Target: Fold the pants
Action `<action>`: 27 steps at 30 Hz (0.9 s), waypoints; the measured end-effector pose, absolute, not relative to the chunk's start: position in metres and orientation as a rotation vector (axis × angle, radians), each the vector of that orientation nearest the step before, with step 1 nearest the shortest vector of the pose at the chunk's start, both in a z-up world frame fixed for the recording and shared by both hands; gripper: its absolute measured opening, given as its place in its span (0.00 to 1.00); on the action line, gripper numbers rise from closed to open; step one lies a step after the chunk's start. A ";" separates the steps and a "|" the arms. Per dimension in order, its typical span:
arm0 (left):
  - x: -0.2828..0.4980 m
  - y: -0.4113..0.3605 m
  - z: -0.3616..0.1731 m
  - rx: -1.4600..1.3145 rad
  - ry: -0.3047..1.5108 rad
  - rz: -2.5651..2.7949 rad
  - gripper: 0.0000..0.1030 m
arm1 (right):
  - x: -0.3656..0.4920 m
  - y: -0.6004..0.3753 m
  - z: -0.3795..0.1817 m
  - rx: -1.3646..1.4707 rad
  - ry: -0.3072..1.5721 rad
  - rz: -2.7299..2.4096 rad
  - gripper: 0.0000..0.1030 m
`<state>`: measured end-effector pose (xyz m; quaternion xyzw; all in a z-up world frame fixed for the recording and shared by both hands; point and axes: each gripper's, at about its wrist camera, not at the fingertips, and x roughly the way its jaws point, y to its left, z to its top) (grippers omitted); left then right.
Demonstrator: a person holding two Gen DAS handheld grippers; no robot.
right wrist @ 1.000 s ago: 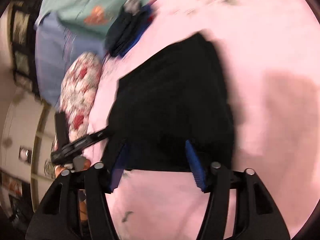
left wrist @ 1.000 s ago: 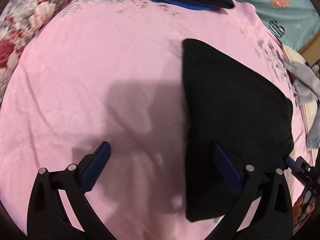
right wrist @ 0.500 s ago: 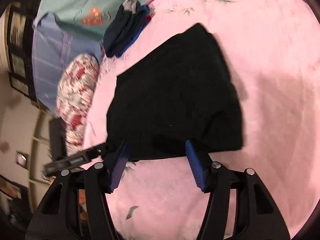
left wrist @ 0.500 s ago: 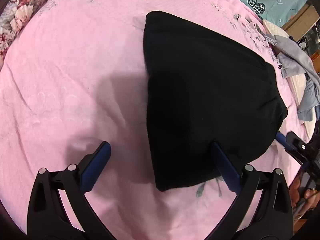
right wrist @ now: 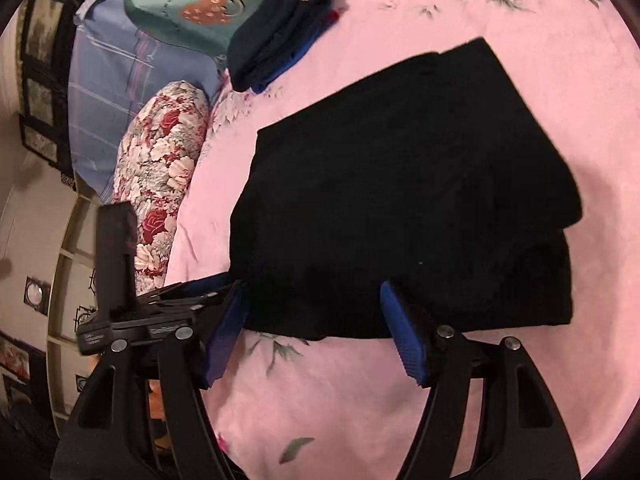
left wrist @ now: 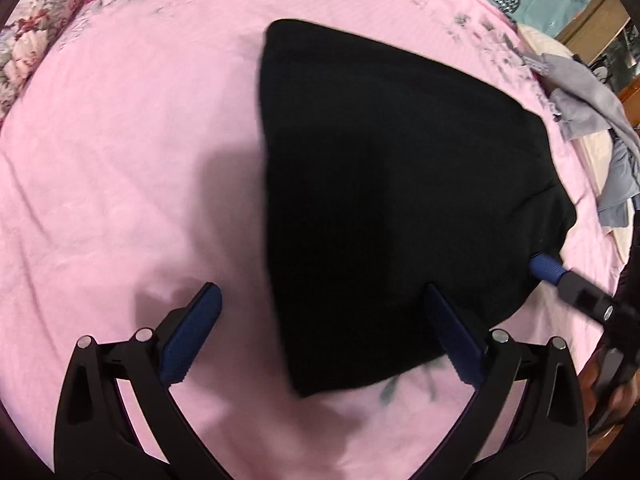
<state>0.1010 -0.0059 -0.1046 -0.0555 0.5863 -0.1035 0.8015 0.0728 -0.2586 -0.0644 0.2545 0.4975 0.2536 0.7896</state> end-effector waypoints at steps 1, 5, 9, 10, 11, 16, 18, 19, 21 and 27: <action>0.100 -0.001 -0.102 -0.119 1.257 -0.201 0.98 | 0.070 -0.266 -0.062 0.549 1.068 0.536 0.67; 0.108 0.018 -0.081 -0.177 1.192 -0.201 0.98 | 0.061 -0.304 -0.047 0.542 0.986 0.409 0.72; 0.124 0.023 -0.077 -0.246 1.208 -0.215 0.98 | 0.060 -0.333 -0.034 0.535 0.847 0.269 0.81; 0.128 0.022 -0.079 -0.252 1.217 -0.217 0.98 | 0.062 -0.335 -0.035 0.509 0.853 0.230 0.86; 0.136 0.019 -0.080 -0.271 1.222 -0.218 0.98 | 0.069 -0.332 -0.038 0.486 0.871 0.199 0.87; 0.147 0.006 -0.095 -0.328 1.279 -0.311 0.96 | 0.090 -0.341 -0.069 0.584 0.986 0.297 0.87; 0.149 0.004 -0.099 -0.324 1.293 -0.328 0.96 | 0.098 -0.340 -0.077 0.627 1.008 0.350 0.87; 0.149 0.003 -0.101 -0.316 1.292 -0.330 0.96 | 0.100 -0.341 -0.080 0.636 1.016 0.369 0.87; 0.151 0.002 -0.106 -0.322 1.321 -0.361 0.91 | 0.099 -0.341 -0.081 0.642 1.018 0.408 0.87; 0.161 0.006 -0.106 -0.350 1.314 -0.422 0.88 | 0.103 -0.342 -0.080 0.672 1.023 0.499 0.87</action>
